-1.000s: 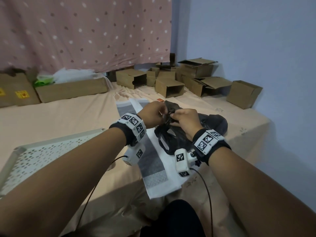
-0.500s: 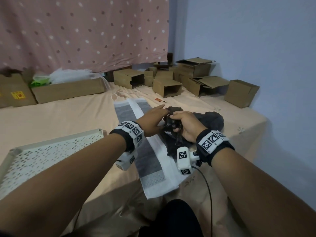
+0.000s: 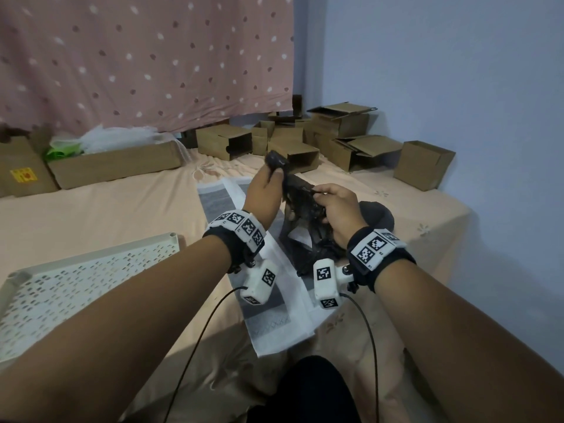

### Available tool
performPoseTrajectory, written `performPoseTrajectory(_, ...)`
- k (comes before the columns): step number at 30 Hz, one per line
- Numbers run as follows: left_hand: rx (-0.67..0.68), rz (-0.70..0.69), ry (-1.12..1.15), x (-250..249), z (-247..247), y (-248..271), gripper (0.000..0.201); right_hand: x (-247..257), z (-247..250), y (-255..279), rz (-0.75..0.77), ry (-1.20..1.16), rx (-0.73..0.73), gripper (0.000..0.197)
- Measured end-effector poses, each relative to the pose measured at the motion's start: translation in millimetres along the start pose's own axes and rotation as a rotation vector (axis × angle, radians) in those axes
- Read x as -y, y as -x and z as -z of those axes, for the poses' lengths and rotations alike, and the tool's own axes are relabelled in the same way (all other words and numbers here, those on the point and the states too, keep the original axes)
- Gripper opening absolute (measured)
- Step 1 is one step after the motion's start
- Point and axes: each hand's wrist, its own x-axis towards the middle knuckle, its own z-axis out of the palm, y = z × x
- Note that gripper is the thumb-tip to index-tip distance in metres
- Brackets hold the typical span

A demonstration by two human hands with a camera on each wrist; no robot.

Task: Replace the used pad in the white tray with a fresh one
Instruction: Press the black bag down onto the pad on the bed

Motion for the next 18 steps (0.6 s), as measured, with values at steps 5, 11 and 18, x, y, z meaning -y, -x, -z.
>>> performPoseTrajectory(5, -0.178, 0.071, 0.381, -5.5, 14.1, -10.5, 0.014, -13.5, 3.6, -11.4, -0.061, 0.061, -0.118, 0.017)
performPoseTrajectory(11, -0.030, -0.038, 0.297, -15.2, 23.2, -8.8, 0.027, -8.1, -6.8, -9.8, -0.140, -0.169, -0.122, 0.023)
performPoseTrajectory(18, 0.175, -0.089, -0.195, 2.5, 21.4, 3.7, 0.014, 4.9, -28.3, 0.1, -0.118, -0.460, 0.149, 0.021)
